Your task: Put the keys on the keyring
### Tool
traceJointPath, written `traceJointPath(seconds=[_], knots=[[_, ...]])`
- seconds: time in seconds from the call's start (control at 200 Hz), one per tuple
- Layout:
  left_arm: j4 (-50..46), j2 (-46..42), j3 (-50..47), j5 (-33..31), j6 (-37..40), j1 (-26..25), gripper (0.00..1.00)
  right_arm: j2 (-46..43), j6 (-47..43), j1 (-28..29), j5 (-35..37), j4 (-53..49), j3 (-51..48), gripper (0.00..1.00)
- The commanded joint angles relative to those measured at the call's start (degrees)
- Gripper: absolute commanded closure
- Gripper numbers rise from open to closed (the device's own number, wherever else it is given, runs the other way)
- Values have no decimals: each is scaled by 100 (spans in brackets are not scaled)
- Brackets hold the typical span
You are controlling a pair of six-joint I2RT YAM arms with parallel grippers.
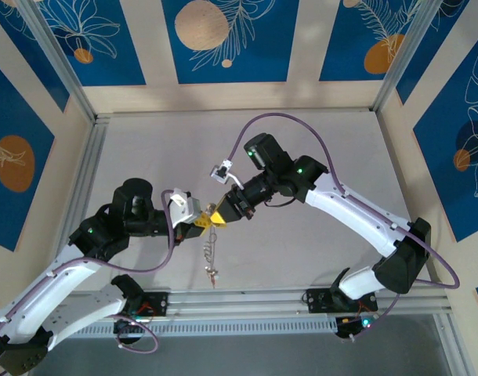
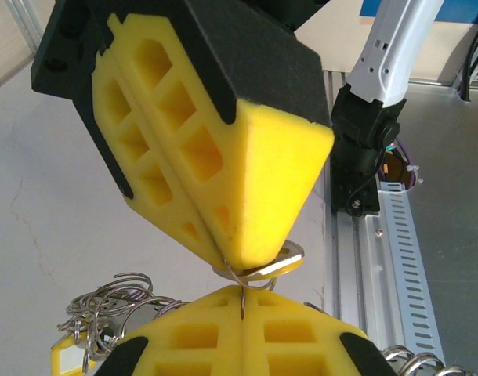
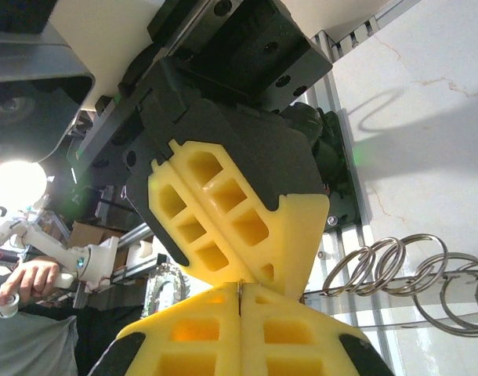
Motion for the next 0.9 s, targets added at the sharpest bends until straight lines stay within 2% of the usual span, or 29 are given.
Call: traceJointPath(seconds=[0.0,0.595,0.895], knots=[[132,-44,156,-66,129,-55,100,-122,-35,20,-51,-60,98,100],[230,-127,139,-358,114,-57,100,-277,77,1,198,109,-164,100],[269,-142,96,-337,99,-63,100,-374,268,36,857,344,-283,100]])
